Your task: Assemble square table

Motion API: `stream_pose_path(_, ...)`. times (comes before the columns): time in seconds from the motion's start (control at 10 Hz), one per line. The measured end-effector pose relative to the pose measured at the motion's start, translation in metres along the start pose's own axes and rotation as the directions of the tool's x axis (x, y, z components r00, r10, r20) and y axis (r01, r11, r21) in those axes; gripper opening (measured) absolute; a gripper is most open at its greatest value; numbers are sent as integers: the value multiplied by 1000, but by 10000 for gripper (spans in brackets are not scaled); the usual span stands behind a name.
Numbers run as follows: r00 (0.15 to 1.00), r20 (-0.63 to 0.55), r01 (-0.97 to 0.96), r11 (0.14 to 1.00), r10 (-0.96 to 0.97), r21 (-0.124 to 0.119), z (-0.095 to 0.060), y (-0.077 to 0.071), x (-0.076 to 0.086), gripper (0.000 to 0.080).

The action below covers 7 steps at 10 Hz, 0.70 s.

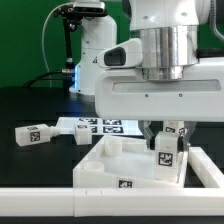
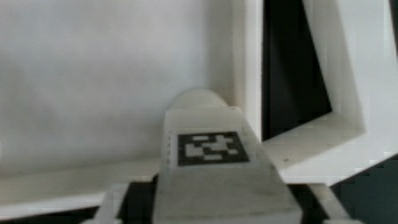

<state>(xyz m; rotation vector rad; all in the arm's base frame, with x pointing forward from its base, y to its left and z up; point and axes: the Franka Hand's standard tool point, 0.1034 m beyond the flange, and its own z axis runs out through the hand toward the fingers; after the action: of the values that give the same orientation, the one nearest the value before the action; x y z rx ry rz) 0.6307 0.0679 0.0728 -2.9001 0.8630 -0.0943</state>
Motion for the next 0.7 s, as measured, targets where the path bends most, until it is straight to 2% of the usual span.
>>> stream_pose_path(0.1,987,-2,-159,987,159,-12,-1,2,0,284)
stream_pose_path(0.2,958,-4,-288,957,288,-45,0,11,0,284)
stream_pose_path(0.3,904,-19,-428,902,428,-59,0,18,2,284)
stream_pose_path(0.4,834,-48,-552,832,550,-53,-2,25,8,288)
stream_pose_path(0.5,800,-64,-599,801,596,-28,-3,29,16,291)
stream_pose_path(0.7,760,-77,-648,761,645,-32,-3,34,19,291)
